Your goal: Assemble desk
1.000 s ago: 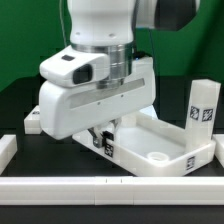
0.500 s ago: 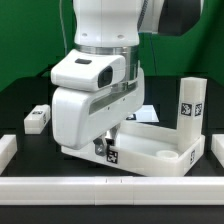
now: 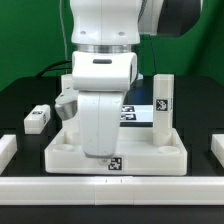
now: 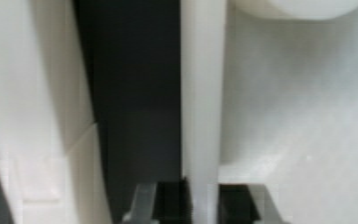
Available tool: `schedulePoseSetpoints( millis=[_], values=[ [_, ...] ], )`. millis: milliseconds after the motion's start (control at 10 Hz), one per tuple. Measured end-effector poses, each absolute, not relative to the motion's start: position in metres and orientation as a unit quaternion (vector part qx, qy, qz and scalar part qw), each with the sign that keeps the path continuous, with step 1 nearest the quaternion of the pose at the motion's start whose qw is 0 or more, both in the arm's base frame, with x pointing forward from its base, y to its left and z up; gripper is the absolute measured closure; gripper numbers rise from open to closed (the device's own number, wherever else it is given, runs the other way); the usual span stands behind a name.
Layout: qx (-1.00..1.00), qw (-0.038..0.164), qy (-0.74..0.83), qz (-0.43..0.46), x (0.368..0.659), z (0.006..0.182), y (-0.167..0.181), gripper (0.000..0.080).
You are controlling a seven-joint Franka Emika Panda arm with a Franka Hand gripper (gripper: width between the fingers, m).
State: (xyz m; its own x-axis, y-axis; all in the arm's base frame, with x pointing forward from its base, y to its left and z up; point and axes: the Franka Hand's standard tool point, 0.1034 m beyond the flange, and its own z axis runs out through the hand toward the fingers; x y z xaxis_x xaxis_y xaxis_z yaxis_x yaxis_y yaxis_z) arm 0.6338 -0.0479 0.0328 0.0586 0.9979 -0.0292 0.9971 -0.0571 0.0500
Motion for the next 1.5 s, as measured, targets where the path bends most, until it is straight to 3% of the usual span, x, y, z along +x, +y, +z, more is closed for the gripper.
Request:
schedulePoseSetpoints(
  millis=[100, 700, 1200, 1500],
  values=[
    [0.744, 0.032, 0.667, 0.015, 0.64, 0.03, -0.035, 0.0738],
    [0.752, 0.03, 0.658, 0.012, 0.638, 0.028, -0.042, 0.0739],
    [0.76, 0.01, 0.65, 0.008, 0.651, 0.028, 0.003, 0.0738],
    [0.75, 0.02, 0.661, -0.001, 0.661, 0.036, 0.009, 0.0738]
  ],
)
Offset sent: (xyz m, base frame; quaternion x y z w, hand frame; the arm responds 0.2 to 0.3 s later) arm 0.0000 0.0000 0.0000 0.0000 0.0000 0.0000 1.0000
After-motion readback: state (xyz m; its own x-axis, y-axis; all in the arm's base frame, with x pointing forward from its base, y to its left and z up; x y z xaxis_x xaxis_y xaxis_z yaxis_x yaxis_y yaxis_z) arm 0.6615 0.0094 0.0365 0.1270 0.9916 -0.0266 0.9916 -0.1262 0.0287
